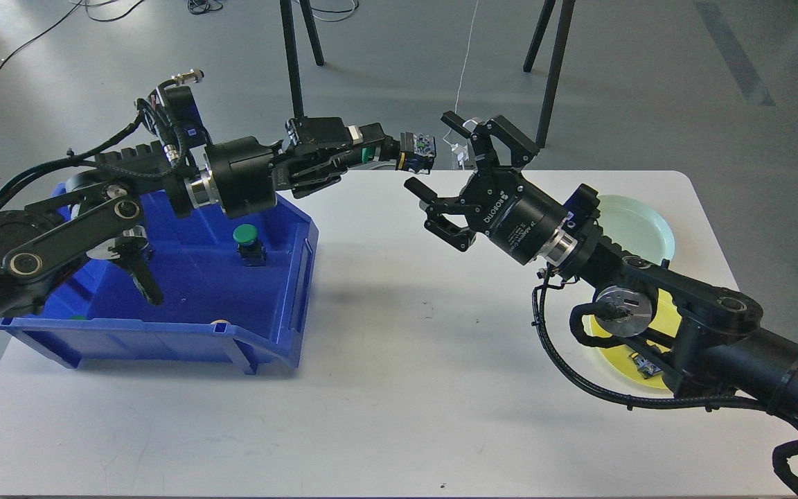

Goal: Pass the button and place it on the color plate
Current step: 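Bring the right gripper to the left gripper and grasp the button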

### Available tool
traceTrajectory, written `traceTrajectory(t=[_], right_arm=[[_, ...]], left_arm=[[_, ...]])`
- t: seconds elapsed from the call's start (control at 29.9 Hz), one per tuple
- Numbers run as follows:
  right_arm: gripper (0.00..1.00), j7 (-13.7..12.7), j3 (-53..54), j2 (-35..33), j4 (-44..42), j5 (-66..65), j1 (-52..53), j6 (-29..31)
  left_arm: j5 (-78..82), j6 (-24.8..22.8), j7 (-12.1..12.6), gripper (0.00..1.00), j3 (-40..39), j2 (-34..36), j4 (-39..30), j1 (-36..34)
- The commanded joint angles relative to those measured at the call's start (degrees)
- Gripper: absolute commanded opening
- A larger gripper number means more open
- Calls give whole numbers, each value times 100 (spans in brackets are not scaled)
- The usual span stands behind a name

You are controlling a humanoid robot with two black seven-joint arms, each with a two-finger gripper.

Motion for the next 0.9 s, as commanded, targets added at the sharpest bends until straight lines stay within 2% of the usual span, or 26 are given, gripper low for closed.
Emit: traceTrajectory(t=[0.0, 0.2, 0.3, 0.33, 0.37, 0.43, 0.53, 0.8, 0.87], right_arm=[[94, 0, -2, 118, -79, 2, 47, -9], [85, 0, -11, 206, -97, -16, 38, -9], [71, 0, -11, 241, -97, -16, 29, -18], [64, 0, -11, 241, -97, -24, 29, -18], [51, 0, -20, 241, -97, -51, 29, -18], [19, 0, -116, 276, -123, -68, 47, -35], [2, 0, -204, 329, -167, -86, 47, -35], [1, 0, -205, 347, -141, -68, 38, -466], [1, 0, -205, 347, -141, -68, 38, -484]], left_arm=[[-4, 0, 0, 13, 1, 0, 0, 0], [-13, 0, 0, 13, 1, 0, 0, 0], [-13, 0, 0, 13, 1, 0, 8, 0], [-13, 0, 0, 13, 1, 0, 8, 0], [-13, 0, 0, 13, 1, 0, 17, 0], [-13, 0, 0, 13, 1, -9, 17, 0], [-22, 0, 0, 14, 1, -9, 26, 0], [-22, 0, 0, 17, 1, -18, 26, 0], [-31, 0, 0, 23, -8, -26, 26, 0]])
